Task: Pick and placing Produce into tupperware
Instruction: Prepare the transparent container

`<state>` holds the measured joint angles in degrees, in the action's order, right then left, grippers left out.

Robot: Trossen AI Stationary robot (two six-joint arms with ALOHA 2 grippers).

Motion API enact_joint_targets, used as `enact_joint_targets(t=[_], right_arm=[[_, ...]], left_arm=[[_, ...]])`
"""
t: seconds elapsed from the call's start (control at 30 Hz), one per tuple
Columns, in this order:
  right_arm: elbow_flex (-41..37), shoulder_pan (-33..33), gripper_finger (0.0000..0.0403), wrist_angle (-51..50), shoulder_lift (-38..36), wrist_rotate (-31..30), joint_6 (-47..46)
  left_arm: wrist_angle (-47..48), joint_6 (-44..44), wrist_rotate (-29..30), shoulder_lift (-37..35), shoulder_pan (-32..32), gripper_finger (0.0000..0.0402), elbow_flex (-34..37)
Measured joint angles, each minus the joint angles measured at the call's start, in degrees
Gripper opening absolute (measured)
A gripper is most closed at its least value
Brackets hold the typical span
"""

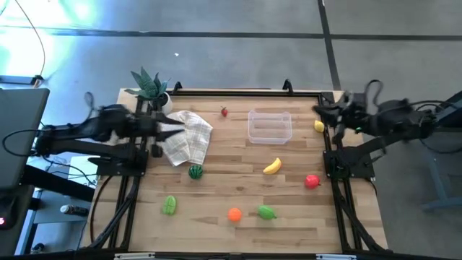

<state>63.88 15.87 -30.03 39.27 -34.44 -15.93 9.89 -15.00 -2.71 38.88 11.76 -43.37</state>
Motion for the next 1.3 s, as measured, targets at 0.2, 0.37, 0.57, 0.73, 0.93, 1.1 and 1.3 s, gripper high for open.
enact_joint_targets(t=[0.2, 0.37, 0.57, 0.73, 0.93, 1.1, 1.3], right_arm=[[-0.02, -8.55, 0.0, -1.09, 12.53, 14.08, -4.27], [-0.07, -23.45, 0.0, -0.53, 20.83, 26.16, -3.17], [-0.07, -42.88, 0.0, -2.0, 30.0, 40.29, -5.26], [-0.07, -47.77, 0.0, -7.61, 38.12, 44.36, -9.64], [-0.07, -46.08, 0.0, -6.78, 48.08, 44.65, -11.07], [-0.07, -42.63, 0.0, -5.58, 55.83, 45.07, -11.2], [-0.07, -38.64, 0.0, -3.01, 62.64, 45.21, -11.46]], left_arm=[[-6.41, -1.8, -10.69, 9.46, 5.29, 0.0085, -0.29], [-7.06, -3.11, -10.8, 9.71, 10.35, 0.0085, -0.33], [0.95, -3.63, -8.92, 8.58, 15.14, 0.0085, -0.33], [5.63, -3.67, -8.33, 8.62, 15.6, 0.0085, -0.33], [6.93, -3.63, -8.16, 8.8, 15.61, 0.0085, -0.31], [6.93, -3.65, -8.16, 9.29, 15.61, 0.0085, -0.29], [7.11, -3.63, -8.16, 9.78, 15.61, 0.0085, -0.26]])
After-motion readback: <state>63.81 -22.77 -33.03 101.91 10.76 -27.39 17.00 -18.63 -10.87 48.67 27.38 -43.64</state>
